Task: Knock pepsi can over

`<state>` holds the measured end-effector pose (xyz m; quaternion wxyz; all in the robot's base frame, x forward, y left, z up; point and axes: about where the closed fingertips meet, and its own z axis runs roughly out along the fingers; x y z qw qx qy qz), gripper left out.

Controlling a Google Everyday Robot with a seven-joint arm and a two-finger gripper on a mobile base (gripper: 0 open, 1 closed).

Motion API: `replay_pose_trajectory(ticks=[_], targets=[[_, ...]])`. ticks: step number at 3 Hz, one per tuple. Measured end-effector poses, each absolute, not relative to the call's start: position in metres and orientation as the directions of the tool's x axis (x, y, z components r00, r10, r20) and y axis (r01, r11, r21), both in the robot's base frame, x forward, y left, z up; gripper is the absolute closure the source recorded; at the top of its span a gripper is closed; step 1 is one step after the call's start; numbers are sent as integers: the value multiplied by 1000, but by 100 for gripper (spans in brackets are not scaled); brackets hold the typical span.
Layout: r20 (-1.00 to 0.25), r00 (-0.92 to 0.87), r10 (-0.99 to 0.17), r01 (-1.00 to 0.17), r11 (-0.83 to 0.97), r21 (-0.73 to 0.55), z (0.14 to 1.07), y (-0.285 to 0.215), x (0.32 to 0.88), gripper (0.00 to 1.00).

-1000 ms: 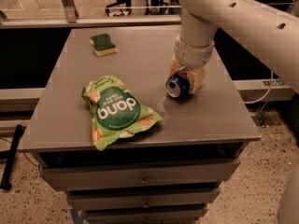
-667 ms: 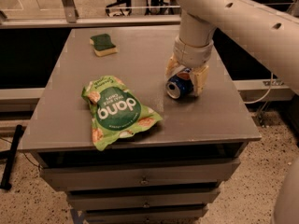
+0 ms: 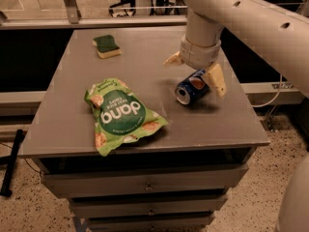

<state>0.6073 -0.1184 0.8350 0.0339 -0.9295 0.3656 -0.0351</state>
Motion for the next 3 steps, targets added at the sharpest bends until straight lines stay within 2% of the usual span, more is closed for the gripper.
replay_pose_trajectory(ticks=[1,2,3], targets=[[40,730,-683,-678,-730,-89,835,-119,607,0],[-9,647,-762,-754,-639,-152,843,-141,619,0],[-106,477,-873,-862,-439,-254,856,-176,634,0]])
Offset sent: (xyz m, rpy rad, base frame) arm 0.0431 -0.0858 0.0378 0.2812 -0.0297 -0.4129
